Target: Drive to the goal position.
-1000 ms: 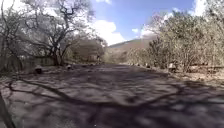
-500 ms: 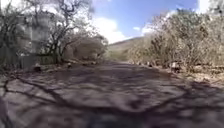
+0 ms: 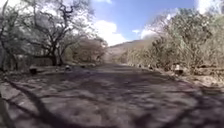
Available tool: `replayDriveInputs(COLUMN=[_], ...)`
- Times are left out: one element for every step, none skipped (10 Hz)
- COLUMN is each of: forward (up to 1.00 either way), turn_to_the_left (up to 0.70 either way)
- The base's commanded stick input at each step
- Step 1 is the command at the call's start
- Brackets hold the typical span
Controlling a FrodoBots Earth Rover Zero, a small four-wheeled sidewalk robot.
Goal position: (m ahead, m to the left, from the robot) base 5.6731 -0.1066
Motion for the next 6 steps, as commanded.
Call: replayDriveInputs(forward=[0.70,0.70,0.70,0.70,0.70,0.70], turn_to_the_left=[0.00,0.00,0.00,0.00,0.00,0.00])
